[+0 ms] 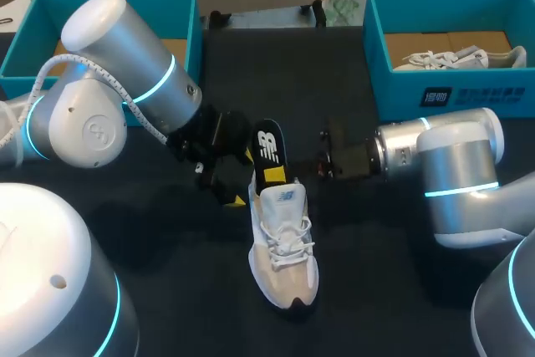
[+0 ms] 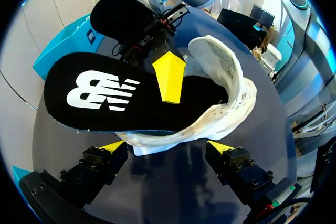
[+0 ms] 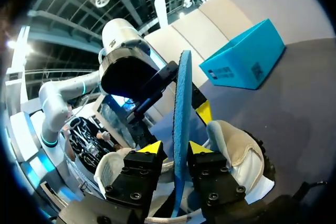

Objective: Take the shoe out of the shoebox, open the shoe tongue, remove and reinsert the insole, then place the shoe into the shoebox

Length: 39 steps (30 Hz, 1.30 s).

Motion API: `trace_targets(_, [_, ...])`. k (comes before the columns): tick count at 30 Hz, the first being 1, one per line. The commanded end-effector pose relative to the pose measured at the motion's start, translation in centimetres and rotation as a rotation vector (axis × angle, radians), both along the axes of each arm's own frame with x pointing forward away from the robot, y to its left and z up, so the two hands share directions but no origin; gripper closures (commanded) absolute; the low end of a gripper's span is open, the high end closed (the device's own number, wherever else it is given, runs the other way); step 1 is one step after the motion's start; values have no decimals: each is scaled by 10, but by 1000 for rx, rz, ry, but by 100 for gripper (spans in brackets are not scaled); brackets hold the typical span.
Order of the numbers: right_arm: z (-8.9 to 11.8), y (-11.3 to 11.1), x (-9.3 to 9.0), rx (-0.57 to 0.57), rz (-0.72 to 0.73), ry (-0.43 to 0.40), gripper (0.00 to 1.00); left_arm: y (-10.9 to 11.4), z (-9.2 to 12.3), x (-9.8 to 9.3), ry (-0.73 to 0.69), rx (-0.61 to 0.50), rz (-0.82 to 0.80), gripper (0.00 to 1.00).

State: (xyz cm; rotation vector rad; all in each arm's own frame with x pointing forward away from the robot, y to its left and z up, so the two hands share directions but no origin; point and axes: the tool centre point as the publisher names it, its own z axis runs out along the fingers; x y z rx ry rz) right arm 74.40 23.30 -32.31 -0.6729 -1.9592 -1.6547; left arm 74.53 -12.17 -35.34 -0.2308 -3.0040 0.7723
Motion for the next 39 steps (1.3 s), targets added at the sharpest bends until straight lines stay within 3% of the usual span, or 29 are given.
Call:
trace_targets(1, [6,-1,7,18,8,-4,71,0,-1,0,0,1,0,0])
trace_targets(10, [11,2,28,115,22,18,79,0,-1,0,0,1,0,0])
trace_targets(11, [10,2,30,122,20,24,86,0,-1,0,0,1,0,0])
trace_targets(12, [10,2,31,126,17,30,100,0,-1,0,0,1,0,0])
trace_targets(18, [0,0,29,137,2,74,100,0,-1,0,0,1,0,0])
trace_targets(32, [-29,-11,-8,94,-35,176,100,0,-1,0,0,1,0,0])
trace_targets(39, [-32,-11,-18,84,-45,189,100,0,-1,0,0,1,0,0])
